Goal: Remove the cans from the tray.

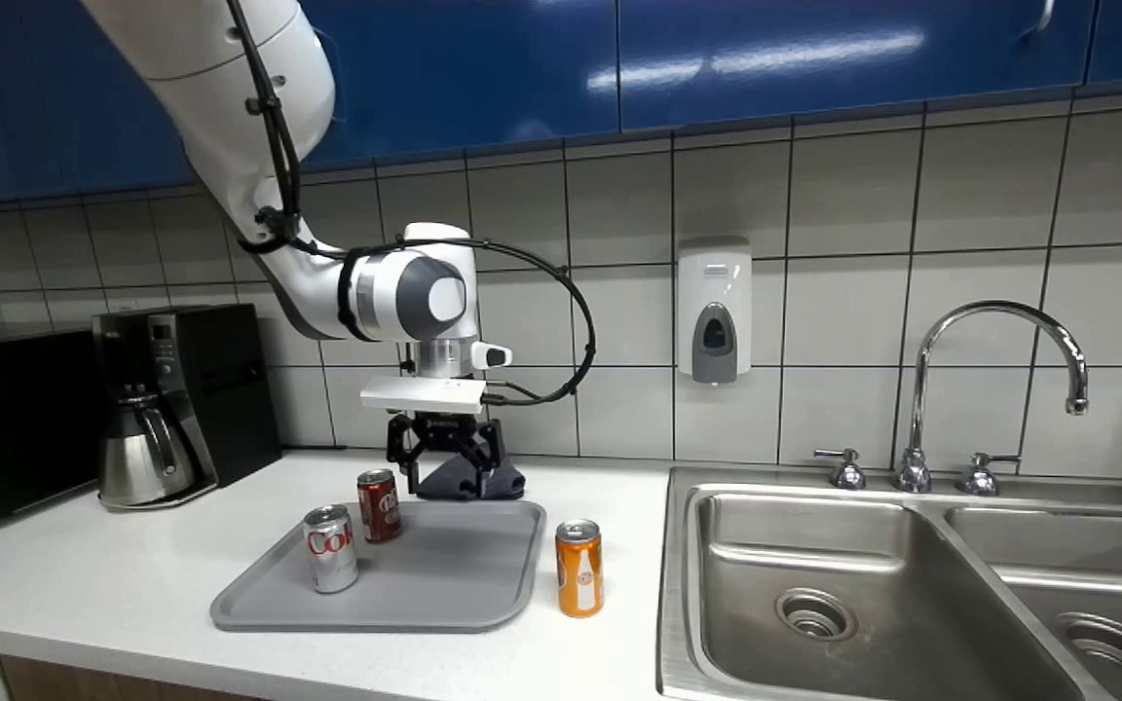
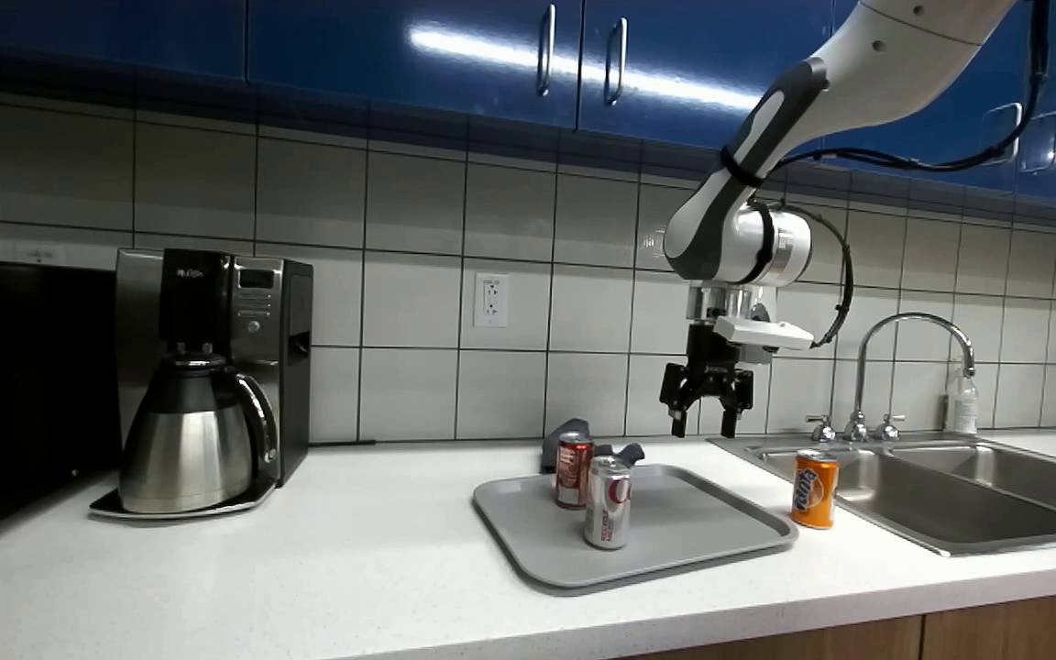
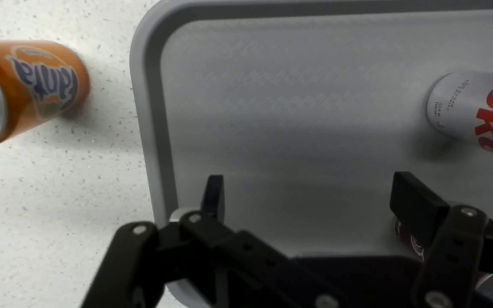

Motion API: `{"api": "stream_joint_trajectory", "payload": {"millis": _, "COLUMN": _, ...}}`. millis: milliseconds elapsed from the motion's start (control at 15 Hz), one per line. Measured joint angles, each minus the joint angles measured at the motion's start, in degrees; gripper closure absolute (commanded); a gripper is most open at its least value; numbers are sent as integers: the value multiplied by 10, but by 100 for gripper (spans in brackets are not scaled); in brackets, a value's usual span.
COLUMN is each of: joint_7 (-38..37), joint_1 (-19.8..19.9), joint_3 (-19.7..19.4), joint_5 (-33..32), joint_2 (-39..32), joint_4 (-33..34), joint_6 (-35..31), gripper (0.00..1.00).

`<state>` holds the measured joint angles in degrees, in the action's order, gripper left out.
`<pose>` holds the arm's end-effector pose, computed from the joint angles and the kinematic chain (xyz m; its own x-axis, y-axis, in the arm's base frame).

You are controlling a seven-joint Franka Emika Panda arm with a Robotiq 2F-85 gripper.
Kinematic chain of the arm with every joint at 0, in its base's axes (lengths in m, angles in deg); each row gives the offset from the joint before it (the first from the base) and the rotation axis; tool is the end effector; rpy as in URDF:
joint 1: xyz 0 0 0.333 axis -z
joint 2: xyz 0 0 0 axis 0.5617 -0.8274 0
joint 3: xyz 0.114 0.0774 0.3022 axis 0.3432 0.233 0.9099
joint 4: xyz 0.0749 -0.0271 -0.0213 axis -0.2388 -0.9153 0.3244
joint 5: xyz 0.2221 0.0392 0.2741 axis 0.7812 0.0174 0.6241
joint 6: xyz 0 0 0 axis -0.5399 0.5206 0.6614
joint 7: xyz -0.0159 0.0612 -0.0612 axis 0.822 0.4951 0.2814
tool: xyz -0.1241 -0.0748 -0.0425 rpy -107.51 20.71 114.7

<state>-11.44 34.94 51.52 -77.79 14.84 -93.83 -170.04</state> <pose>0.5215 -0.0031 0.3019 0.9867 0.1628 0.0011 0.1626 -0.9851 -0.0563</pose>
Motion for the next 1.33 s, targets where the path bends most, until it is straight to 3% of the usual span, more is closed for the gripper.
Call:
{"api": "stream_joint_trajectory", "payload": {"millis": 600, "joint_7": -1, "joint_1": -5, "joint_3": 3, "joint_5": -1, "joint_2": -1, "joint_4": 1, "joint_6": -2, "gripper": 0}}
{"api": "stream_joint_trajectory", "payload": {"millis": 1333, "joint_7": -82, "joint_1": -69, "joint_3": 45, "joint_5": -2, "joint_2": 4, "joint_4": 1, "joint_6": -11, "gripper": 0}}
